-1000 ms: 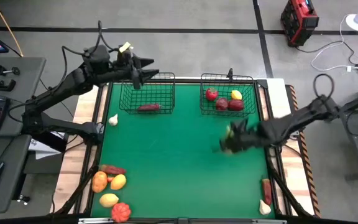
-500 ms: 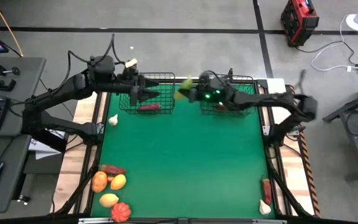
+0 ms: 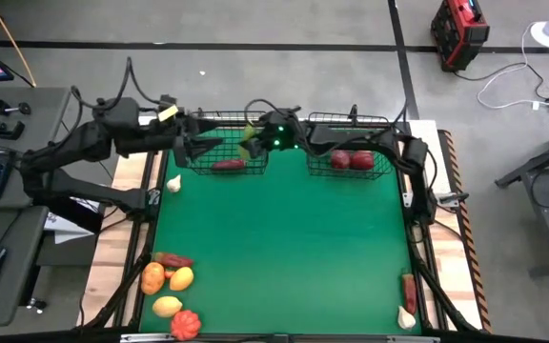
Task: Sort produce into baskets
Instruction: Put the green cucumber into the left wire basket, then put the left white garlic into the left wire basket
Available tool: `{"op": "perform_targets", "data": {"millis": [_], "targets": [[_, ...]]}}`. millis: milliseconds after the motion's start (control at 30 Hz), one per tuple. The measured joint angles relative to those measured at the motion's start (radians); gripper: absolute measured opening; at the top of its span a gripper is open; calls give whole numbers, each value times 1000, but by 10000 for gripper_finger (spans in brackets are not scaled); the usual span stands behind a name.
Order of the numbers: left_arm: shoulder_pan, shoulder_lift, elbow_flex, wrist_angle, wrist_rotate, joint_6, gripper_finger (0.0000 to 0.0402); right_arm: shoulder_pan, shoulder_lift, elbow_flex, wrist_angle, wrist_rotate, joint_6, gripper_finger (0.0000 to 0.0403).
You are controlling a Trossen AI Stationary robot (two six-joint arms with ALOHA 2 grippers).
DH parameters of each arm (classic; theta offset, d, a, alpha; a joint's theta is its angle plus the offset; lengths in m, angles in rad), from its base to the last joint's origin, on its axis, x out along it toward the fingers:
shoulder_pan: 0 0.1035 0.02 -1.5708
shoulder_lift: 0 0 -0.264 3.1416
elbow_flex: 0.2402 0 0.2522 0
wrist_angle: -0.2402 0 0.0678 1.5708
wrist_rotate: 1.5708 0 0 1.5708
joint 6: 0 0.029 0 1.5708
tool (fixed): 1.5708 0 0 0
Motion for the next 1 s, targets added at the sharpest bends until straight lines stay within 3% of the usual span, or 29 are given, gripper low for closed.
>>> {"op": "perform_targets", "data": {"millis": [133, 233, 333, 433, 600, 733, 800, 900, 1000], "targets": [[-12, -14, 0, -48, -67, -10, 364, -3, 23, 97, -112, 6, -96, 335], [-12, -10, 0, -65, -77, -10, 364, -9, 23, 141, -172, 6, -141, 360], [-10, 6, 0, -104, -112, -38, 364, -30, 12, 182, -253, 5, -156, 366], [25, 38, 0, -245, -150, -126, 364, -57, -13, 213, -342, 5, -208, 367], [174, 117, 20, -710, -24, -200, 364, -108, -90, 227, -470, 6, -299, 368], [221, 183, -4, -1078, -88, -230, 364, -144, -153, 227, -568, 7, -346, 369], [217, 175, -37, -1075, -147, -274, 364, -155, -177, 227, -605, 14, -360, 369], [214, 129, -107, -1022, -156, -330, 364, -161, -194, 227, -634, 27, -379, 369], [215, 121, -205, -1095, -147, -349, 364, -161, -197, 227, -652, 30, -381, 369]]}}
